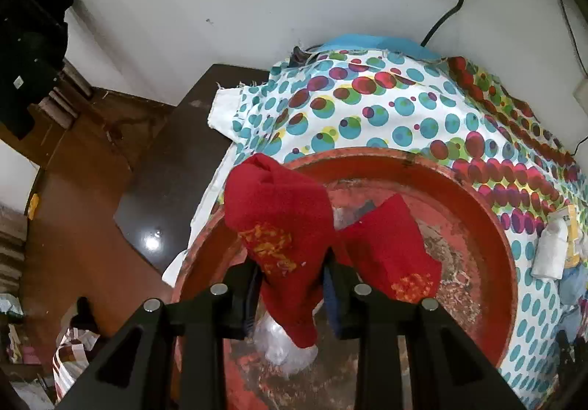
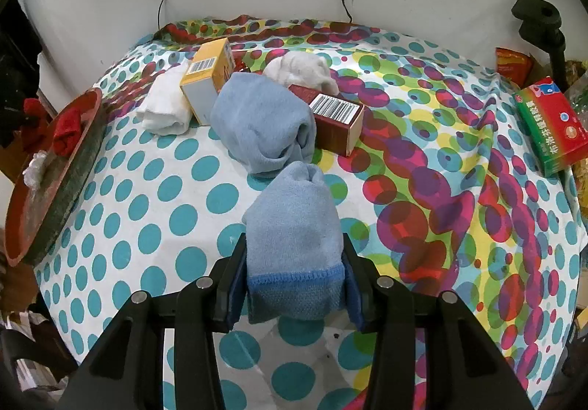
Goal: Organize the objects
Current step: 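Carry the red sock into the red tray and open the left tool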
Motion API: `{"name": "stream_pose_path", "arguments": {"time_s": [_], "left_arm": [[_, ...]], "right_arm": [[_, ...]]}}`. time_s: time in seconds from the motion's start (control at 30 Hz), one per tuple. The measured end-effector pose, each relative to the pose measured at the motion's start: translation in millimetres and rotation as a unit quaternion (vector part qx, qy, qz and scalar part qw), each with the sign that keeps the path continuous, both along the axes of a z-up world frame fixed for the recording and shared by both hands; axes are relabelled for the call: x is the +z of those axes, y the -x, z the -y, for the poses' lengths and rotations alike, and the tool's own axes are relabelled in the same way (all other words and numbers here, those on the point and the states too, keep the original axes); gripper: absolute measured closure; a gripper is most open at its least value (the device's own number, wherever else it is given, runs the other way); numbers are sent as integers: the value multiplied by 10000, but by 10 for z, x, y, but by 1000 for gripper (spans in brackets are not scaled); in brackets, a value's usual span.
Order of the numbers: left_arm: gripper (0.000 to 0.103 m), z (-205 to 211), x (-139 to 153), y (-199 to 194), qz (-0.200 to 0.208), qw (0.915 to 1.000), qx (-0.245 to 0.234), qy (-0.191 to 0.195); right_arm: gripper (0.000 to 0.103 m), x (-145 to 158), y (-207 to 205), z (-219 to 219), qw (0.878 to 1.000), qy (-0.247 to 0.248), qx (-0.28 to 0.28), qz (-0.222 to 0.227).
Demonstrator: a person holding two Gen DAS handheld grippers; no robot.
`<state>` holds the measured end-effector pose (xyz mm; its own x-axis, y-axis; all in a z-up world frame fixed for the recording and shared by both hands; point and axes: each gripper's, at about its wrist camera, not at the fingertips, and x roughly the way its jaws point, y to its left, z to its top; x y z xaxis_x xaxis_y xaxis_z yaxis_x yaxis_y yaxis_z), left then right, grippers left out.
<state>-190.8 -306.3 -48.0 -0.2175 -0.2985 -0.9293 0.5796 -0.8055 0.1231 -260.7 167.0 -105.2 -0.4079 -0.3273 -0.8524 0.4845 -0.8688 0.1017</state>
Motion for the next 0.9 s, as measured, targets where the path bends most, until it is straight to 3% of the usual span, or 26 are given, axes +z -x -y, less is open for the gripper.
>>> {"name": "stream_pose_path", "arguments": {"time_s": [0.23, 0.4, 0.73, 0.9], "left_arm": [[66, -73, -132, 95, 38, 9991, -375, 202], [66, -111, -157, 57, 81, 9985, -359, 417], [65, -353, 231, -449, -354, 9967, 25, 727], [64, -659, 356, -763, -720, 9960, 166, 494]], "right_arm": [[60, 0, -1, 24, 10000, -80, -29, -8], [58, -1, -3, 42, 9999, -121, -22, -18], [58, -10, 5, 52, 9998, -187, -45, -11], [55, 8, 26, 25, 9997, -129, -132, 141]]}}
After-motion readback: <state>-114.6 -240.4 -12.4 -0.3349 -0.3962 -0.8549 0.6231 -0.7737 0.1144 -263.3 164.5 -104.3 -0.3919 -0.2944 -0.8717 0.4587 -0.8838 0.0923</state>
